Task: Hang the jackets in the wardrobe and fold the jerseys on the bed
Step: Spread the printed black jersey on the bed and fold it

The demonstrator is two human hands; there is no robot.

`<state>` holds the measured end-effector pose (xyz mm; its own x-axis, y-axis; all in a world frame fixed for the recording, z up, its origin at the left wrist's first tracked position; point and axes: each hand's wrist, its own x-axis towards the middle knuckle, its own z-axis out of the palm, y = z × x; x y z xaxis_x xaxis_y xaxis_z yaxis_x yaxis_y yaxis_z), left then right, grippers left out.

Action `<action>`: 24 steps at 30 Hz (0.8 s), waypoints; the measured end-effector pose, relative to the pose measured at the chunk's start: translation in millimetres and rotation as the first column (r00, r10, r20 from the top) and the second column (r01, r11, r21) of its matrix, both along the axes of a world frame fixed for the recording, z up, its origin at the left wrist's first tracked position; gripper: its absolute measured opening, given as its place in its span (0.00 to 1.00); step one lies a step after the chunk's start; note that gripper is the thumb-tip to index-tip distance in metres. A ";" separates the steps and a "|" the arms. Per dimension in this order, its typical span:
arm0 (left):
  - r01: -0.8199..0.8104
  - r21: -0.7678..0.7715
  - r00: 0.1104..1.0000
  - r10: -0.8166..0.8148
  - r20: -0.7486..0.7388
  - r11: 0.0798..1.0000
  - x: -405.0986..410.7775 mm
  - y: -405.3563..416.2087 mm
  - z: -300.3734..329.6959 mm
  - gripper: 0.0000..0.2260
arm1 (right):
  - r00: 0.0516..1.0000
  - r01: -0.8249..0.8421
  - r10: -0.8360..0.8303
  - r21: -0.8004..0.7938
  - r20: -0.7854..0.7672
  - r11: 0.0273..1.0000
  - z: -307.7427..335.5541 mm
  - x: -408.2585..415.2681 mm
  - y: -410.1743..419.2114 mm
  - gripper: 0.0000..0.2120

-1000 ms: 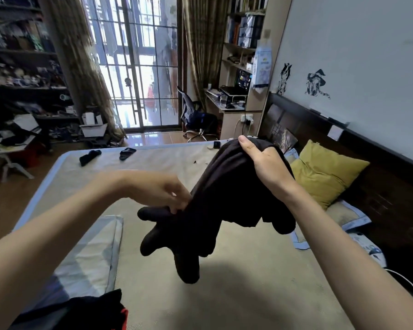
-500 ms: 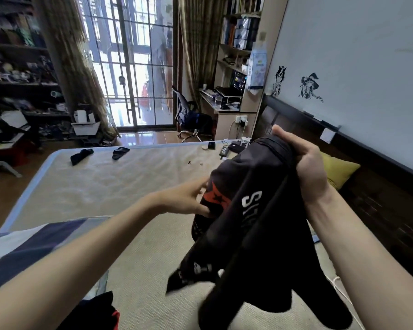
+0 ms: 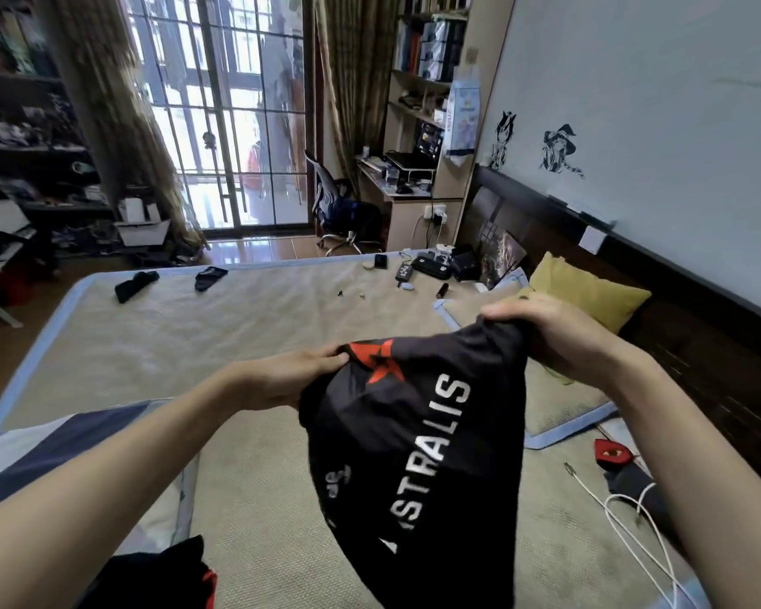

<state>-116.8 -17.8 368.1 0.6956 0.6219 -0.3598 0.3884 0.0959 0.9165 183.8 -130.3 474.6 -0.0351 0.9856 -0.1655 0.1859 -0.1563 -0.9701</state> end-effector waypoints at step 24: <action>0.296 0.571 0.933 -0.105 -0.343 0.766 -31.3 -29.2 123.7 0.15 | 0.827 -0.511 0.503 -0.035 0.253 0.859 -12.4 -97.2 25.8 0.09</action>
<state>-148.1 -46.9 491.8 0.7606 0.6311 -0.1523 0.5766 -0.5489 0.6052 86.7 -104.5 462.3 -0.4941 0.8452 -0.2035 0.4615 0.0566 -0.8854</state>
